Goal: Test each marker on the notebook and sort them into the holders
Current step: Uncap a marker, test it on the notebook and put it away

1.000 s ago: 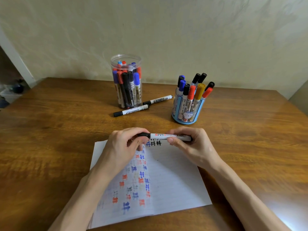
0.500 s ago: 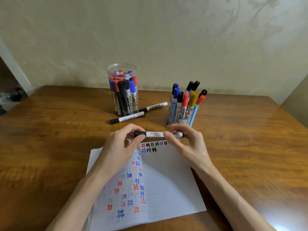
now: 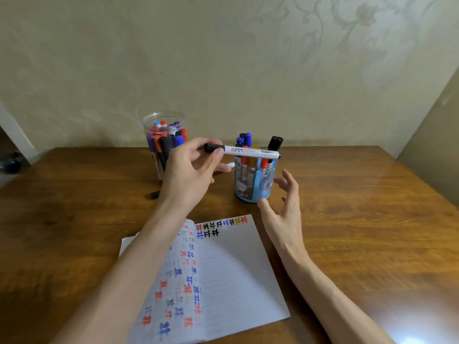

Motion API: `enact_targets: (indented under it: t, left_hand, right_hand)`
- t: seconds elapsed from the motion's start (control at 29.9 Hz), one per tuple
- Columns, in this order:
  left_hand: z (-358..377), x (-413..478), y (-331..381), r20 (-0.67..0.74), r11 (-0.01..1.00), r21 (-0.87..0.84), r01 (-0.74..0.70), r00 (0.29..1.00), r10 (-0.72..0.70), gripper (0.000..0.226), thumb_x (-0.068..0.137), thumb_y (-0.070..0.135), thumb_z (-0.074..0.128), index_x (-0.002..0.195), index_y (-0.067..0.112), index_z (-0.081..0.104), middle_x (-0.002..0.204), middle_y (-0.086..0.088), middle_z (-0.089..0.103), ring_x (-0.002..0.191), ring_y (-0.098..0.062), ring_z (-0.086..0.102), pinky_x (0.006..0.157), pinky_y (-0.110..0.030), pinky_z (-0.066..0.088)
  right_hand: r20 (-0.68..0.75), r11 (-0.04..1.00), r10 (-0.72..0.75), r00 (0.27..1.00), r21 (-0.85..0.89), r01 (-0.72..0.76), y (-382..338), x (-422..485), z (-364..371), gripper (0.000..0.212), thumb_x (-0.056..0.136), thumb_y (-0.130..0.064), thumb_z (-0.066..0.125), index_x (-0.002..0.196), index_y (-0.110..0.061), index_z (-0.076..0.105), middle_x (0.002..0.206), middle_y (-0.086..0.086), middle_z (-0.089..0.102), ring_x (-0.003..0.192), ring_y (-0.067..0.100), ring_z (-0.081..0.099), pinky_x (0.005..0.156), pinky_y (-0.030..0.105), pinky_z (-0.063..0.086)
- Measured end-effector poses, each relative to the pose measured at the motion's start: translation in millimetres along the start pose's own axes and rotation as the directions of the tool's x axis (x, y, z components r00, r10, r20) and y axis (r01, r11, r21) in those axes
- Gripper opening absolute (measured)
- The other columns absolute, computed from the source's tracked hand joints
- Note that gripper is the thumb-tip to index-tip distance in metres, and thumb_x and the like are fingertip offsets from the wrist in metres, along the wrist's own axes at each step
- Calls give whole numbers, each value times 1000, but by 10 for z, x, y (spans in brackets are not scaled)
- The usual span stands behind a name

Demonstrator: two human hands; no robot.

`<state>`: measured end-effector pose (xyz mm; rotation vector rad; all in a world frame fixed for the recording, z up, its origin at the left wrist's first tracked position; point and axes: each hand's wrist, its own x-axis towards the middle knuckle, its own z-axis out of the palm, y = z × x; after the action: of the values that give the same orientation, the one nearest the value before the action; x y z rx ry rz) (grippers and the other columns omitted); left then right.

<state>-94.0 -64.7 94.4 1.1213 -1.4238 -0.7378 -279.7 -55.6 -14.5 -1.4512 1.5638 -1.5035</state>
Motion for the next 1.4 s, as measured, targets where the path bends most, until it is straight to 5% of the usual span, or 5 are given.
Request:
enact_targets:
  t: [0.2, 0.47, 0.64, 1.07, 1.4]
  left_hand:
    - [143, 65, 23, -57, 984, 80, -161, 984, 166, 17, 101, 12, 63, 118, 9, 64, 102, -1, 75, 74, -9, 76, 68, -15, 54]
    - [324, 128, 21, -132, 948, 139, -285, 944, 303, 28, 100, 12, 65, 121, 5, 48, 98, 4, 75, 67, -5, 73, 63, -13, 54]
    - [426, 209, -14, -120, 922, 202, -331, 926, 358, 24, 100, 13, 64, 121, 12, 51, 97, 6, 74, 69, -6, 73, 67, -36, 62]
    - [649, 314, -315, 26, 603, 722, -339, 885, 466, 56, 94, 14, 67, 145, 33, 55, 121, -3, 52, 110, -22, 50, 92, -35, 48]
    - [697, 285, -410, 211, 539, 751, -382, 912, 352, 73, 84, 24, 69, 152, 36, 45, 145, -8, 35, 139, -26, 32, 107, -44, 38]
  right_hand:
    - [123, 999, 37, 992, -19, -35, -21, -10, 25, 96, 80, -53, 64, 163, -46, 17, 170, -16, 23, 155, 8, 26, 124, 55, 35]
    - [132, 995, 6, 991, -96, 6, -30, -20, 39, 96, 78, -57, 56, 164, -43, 15, 171, -12, 20, 156, 8, 21, 126, 57, 29]
    - [96, 994, -29, 995, -102, 38, -43, -35, 66, 89, 81, -50, 57, 162, -36, 22, 163, -12, 29, 150, 6, 28, 123, 55, 32]
    - [85, 996, -48, 995, -77, 55, -36, -49, 80, 90, 80, -47, 57, 162, -33, 24, 161, -11, 30, 152, 9, 29, 123, 55, 34]
    - [92, 995, -63, 994, -71, 70, 30, -43, 122, 90, 81, -48, 59, 162, -33, 22, 161, -8, 27, 151, 13, 31, 120, 57, 37]
